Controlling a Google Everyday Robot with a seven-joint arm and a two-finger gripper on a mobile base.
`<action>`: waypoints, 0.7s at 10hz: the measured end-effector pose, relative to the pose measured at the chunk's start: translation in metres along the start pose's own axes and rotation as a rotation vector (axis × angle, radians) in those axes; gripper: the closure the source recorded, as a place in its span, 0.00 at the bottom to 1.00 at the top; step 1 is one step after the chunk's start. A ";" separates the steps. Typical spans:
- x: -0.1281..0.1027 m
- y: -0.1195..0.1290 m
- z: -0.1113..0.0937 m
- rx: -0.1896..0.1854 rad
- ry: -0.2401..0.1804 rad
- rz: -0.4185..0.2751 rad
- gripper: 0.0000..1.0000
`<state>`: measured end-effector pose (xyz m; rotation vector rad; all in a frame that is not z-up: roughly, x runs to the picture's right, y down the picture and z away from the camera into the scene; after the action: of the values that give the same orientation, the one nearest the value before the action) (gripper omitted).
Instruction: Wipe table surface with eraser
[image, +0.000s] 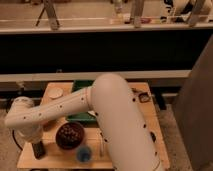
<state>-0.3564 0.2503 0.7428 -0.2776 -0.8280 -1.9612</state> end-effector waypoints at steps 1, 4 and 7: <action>0.001 -0.001 0.000 -0.005 -0.005 -0.009 0.77; 0.017 -0.025 0.017 -0.026 -0.015 -0.060 0.50; 0.027 -0.037 0.026 -0.041 -0.020 -0.089 0.24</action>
<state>-0.4046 0.2605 0.7597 -0.2894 -0.8267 -2.0635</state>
